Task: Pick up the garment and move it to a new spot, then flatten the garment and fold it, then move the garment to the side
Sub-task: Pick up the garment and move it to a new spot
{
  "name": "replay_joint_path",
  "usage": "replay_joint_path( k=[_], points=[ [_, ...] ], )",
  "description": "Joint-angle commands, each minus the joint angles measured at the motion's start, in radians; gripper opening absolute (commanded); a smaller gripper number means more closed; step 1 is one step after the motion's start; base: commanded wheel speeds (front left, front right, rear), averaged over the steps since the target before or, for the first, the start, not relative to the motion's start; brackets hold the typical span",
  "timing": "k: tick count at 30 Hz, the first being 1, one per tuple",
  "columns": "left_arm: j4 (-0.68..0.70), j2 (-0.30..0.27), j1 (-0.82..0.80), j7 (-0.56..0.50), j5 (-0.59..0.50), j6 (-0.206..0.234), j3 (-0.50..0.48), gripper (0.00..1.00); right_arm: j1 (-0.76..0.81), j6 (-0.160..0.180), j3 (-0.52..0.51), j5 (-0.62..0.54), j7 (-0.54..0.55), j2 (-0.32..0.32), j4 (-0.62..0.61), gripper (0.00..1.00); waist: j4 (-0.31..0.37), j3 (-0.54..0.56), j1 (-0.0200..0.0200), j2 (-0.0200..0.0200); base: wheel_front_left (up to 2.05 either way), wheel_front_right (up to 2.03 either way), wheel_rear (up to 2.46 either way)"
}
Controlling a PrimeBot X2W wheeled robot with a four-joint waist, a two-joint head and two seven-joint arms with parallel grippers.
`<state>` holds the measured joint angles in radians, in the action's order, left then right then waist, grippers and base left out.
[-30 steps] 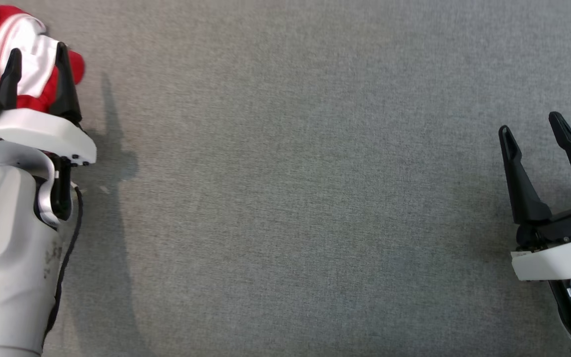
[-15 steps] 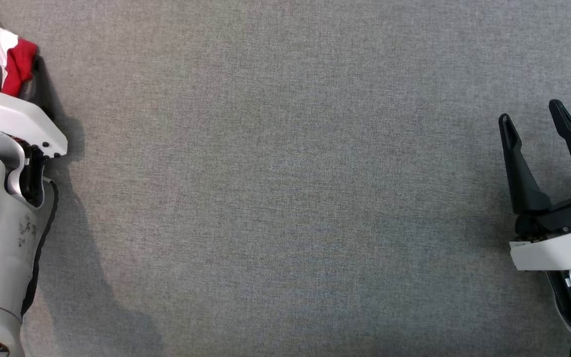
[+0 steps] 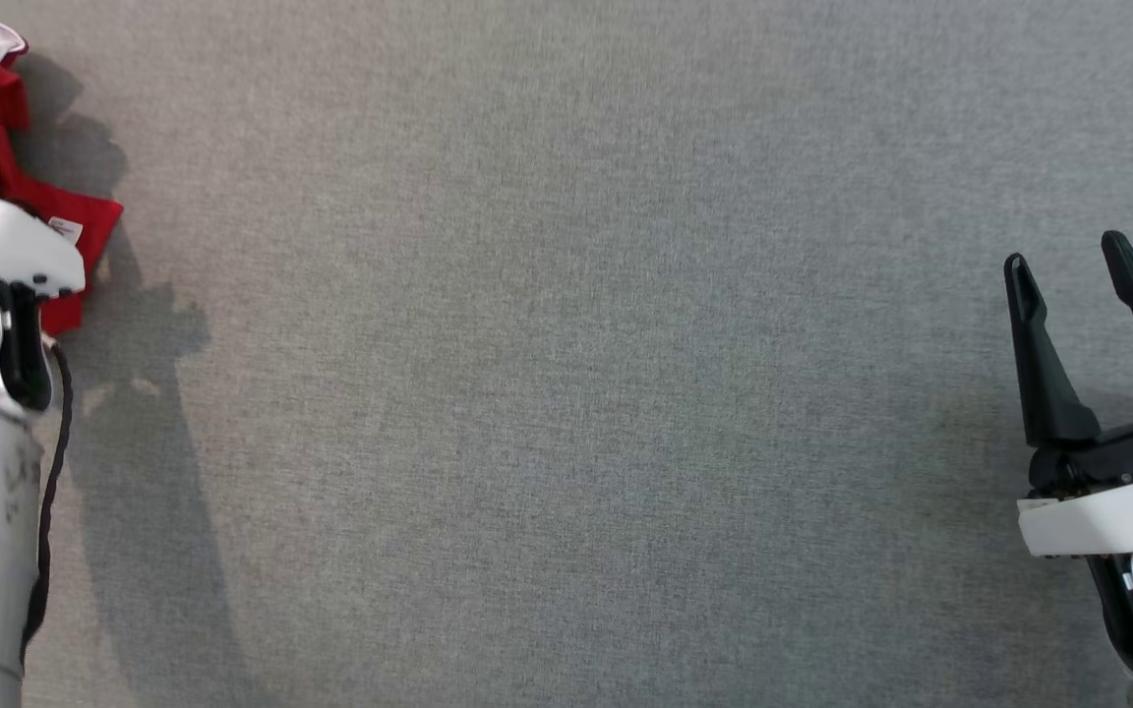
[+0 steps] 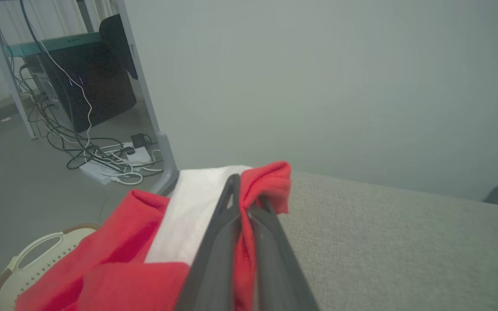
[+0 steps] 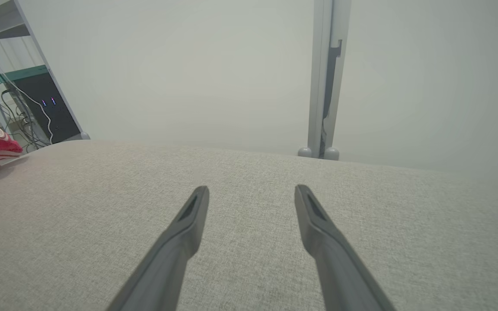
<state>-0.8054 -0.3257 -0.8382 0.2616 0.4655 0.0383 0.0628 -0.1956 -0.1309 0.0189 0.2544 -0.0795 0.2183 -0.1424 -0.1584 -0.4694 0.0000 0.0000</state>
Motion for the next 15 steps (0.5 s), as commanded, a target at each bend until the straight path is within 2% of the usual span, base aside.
replay_joint_path(
  k=[1, 7, 15],
  points=[
    [0.037, 0.004, 0.043, 0.003, -0.013, 0.009, -0.014, 0.0, 0.01, 0.0, 0.0, 0.002, -0.01, -0.003, 0.008, 1.0, 0.01, 0.052, 0.0, 0.0, 0.0, 0.0, 0.0],
    [0.274, 0.032, 0.248, 0.004, -0.075, 0.032, -0.054, 0.0, 0.064, 0.0, -0.007, 0.001, -0.025, -0.026, 0.042, 1.0, 0.029, 0.169, 0.0, 0.0, 0.0, 0.0, 0.0],
    [0.524, 0.077, 0.547, -0.005, -0.116, 0.083, -0.043, 0.0, 0.134, 0.0, 0.002, 0.004, -0.033, -0.053, 0.071, 1.0, 0.077, 0.31, 0.0, 0.0, 0.0, 0.0, 0.0]
  ],
)
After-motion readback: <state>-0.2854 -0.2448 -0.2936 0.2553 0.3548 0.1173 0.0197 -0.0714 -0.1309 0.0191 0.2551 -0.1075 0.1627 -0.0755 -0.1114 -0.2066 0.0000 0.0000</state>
